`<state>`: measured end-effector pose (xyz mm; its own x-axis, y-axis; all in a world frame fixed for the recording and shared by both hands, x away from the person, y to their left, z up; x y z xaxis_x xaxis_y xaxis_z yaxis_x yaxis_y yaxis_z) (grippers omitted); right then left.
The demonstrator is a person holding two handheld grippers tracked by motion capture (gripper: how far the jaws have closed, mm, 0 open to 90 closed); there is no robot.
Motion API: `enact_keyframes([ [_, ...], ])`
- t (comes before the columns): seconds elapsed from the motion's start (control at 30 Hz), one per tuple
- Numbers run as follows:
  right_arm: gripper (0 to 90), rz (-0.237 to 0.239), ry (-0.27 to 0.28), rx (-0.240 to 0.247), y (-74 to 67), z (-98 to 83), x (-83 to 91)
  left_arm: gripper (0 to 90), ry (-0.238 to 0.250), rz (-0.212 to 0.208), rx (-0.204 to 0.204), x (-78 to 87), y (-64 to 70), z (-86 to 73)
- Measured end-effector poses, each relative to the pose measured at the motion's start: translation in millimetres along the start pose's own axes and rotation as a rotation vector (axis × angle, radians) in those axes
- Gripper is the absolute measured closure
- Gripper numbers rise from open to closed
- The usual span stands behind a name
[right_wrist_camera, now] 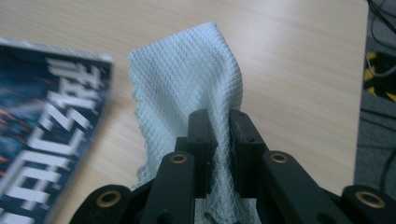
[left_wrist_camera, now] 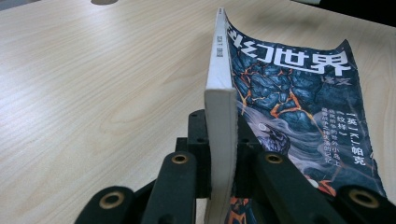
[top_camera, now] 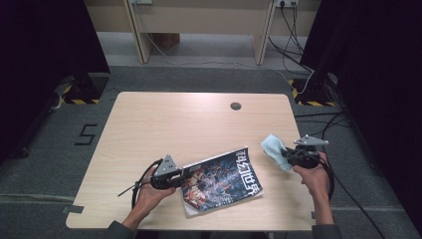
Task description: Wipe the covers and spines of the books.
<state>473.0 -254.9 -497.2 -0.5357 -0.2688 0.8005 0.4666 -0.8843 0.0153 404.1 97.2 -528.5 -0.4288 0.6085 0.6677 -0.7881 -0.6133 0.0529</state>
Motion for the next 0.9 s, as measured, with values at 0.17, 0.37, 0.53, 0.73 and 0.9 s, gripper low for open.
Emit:
enact_keyframes([
  [0.17, 80.5, 0.043, 0.054, 0.077, -34.6, 24.9, 7.3, 82.1, 0.004, -0.003, -0.004, 1.3, 1.8, 1.3],
  [0.37, 80.5, 0.094, 0.053, 0.157, -80.3, 47.3, -2.9, 82.2, 0.005, 0.002, -0.024, 1.8, 6.1, 3.8],
  [0.53, 80.5, 0.095, 0.027, 0.205, -105.8, 56.3, -19.4, 82.3, 0.011, -0.006, -0.036, -2.0, 13.1, 5.4],
  [0.73, 80.1, 0.065, -0.023, 0.268, -123.5, 55.7, -39.7, 82.3, 0.005, 0.0, -0.061, -5.2, 18.6, 6.7],
  [0.9, 80.1, 0.078, -0.04, 0.29, -134.6, 54.7, -46.8, 82.3, -0.001, 0.001, -0.062, -5.6, 18.5, 6.3],
])
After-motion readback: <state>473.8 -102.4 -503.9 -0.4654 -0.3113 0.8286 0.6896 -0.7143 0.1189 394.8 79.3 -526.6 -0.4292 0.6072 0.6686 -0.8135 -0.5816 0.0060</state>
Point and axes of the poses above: each handheld gripper's, and its own axes: x roughly backward along the jaws, z roughly out of its top, y roughly to its right, the point moved 9 cm from there along -x, roughly forward along the jaws, and after that the axes turned 13 degrees about -y, right-handed, at the moved point
